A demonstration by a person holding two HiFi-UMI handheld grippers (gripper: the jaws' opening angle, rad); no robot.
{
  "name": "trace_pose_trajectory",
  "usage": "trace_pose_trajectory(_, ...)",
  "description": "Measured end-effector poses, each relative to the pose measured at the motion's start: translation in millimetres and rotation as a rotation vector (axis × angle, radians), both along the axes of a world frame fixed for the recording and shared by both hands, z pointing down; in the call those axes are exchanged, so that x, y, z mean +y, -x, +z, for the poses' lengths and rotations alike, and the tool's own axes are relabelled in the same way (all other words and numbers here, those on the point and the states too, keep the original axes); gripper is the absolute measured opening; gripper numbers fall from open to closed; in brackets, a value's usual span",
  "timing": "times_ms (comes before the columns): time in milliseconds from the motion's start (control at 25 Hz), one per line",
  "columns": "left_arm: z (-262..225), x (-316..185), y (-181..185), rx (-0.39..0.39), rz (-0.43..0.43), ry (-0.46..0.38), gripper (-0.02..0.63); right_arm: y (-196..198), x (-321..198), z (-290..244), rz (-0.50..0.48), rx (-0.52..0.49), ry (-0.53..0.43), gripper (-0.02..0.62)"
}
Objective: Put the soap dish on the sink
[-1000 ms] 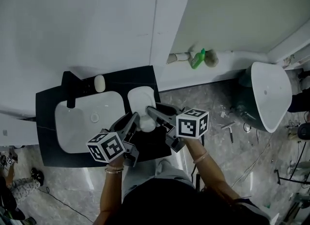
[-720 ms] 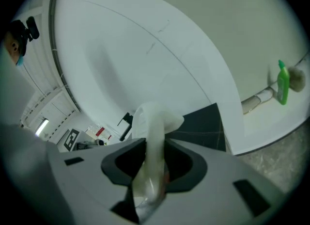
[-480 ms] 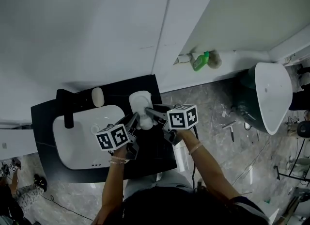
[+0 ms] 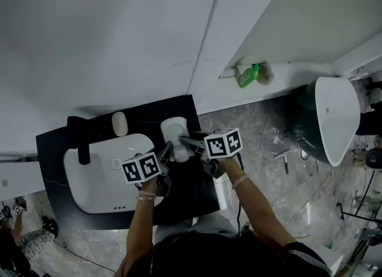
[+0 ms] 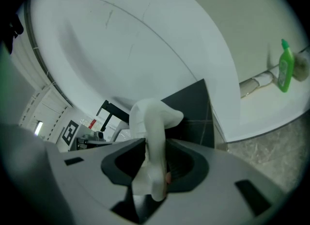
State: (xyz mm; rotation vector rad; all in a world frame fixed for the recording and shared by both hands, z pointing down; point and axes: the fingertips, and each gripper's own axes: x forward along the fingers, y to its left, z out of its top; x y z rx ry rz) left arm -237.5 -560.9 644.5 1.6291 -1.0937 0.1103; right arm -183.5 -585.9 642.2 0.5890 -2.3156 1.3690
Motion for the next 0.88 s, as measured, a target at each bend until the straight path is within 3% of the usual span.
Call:
trace_pose_trajectory(280, 0, 0, -2, 0.053, 0.012, -0.037, 0.092, -5, 1, 3, 0.018, -0.005, 0.022, 0.150)
trace_pose_trajectory(480, -12, 3, 6, 0.032, -0.012, -0.064, 0.092, -15, 1, 0, 0.063, 0.012, 0.020, 0.172)
trace_pose_trajectory(680, -45, 18, 18, 0.005, -0.066, -0.128, 0.092, -36, 2, -29, 0.111, 0.038, -0.084, 0.172)
trace_pose_trajectory(880, -94, 48, 18, -0.053, -0.093, -0.235, 0.091, -52, 29, -83, 0.135, -0.002, -0.196, 0.161)
